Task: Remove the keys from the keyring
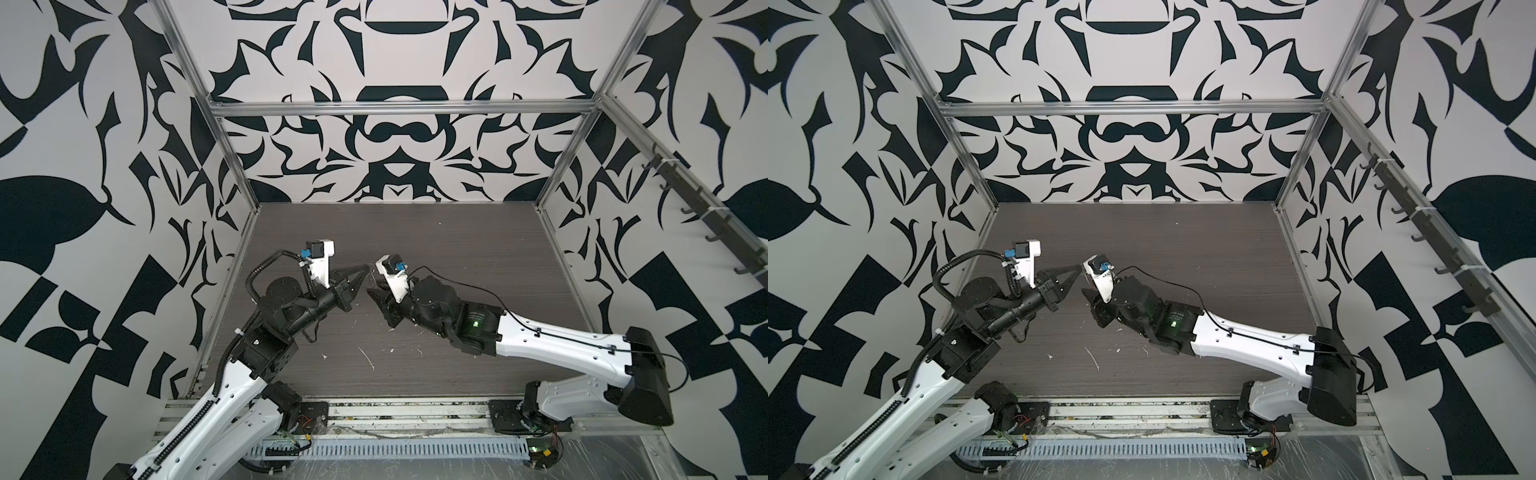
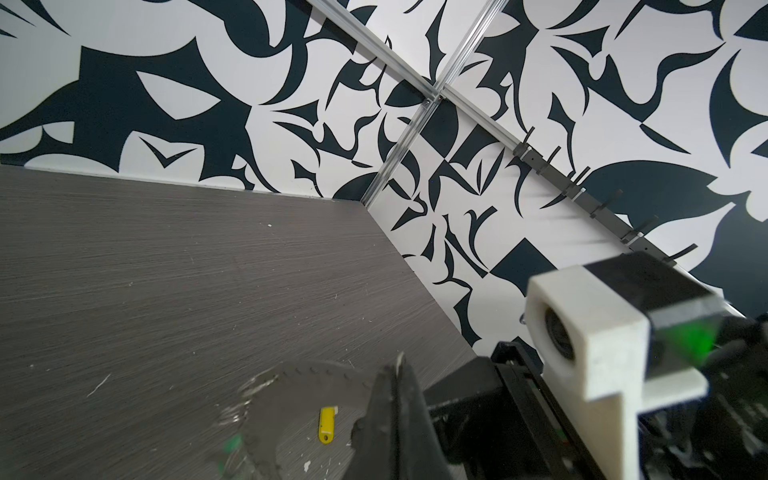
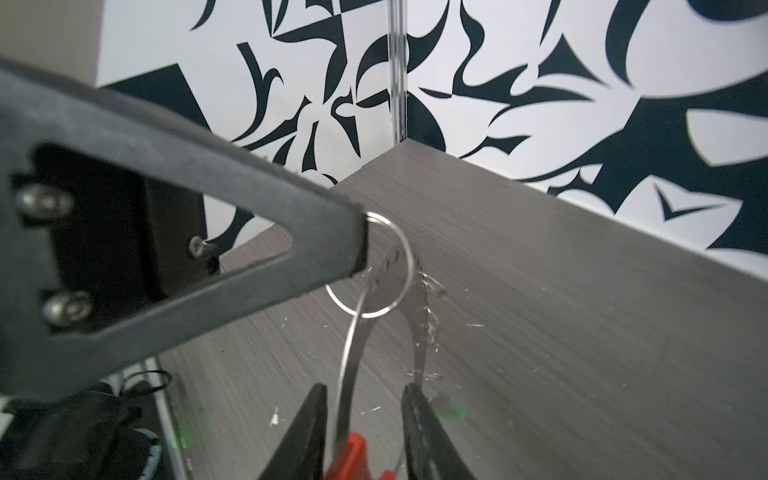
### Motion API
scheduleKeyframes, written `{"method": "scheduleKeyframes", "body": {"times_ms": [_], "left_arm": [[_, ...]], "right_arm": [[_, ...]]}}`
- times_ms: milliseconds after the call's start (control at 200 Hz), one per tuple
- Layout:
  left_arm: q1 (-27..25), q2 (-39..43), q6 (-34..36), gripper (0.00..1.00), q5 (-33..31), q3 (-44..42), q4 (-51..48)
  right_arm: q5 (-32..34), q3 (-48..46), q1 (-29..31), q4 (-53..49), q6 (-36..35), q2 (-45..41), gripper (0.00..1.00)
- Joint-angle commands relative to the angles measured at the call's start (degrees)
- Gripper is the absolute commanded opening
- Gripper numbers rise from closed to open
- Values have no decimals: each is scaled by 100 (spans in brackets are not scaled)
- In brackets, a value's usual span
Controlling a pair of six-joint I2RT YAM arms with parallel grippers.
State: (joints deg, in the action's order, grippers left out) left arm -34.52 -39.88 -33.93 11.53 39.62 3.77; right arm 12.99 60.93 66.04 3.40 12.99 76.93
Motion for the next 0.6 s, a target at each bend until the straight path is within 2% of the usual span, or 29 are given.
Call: {"method": "scheduleKeyframes", "body": {"times_ms": [0,185,355,400,455,540,595], "left_arm": [[-19,19,-60,0,61,99,238],[-17,-46,-96,0,269,178,191],[-19,4,-74,0,379,247,-8],[-19,16,-32,0,451,295,-124],[-15,52,32,16,626,347,-275],[-18,152,191,49,773,412,-559],[-13,197,351,62,930,474,-755]], "right_arm": [[-48,146,13,105,-113,-125,24],[-134,148,-37,77,-271,-142,10],[-1279,104,-451,-11,-185,-310,0],[-1668,104,-635,-89,-119,-378,0],[-2130,125,-842,-227,-102,-462,0],[-2910,199,-1211,-537,-125,-586,0],[-3397,208,-1488,-682,-81,-671,0]]}}
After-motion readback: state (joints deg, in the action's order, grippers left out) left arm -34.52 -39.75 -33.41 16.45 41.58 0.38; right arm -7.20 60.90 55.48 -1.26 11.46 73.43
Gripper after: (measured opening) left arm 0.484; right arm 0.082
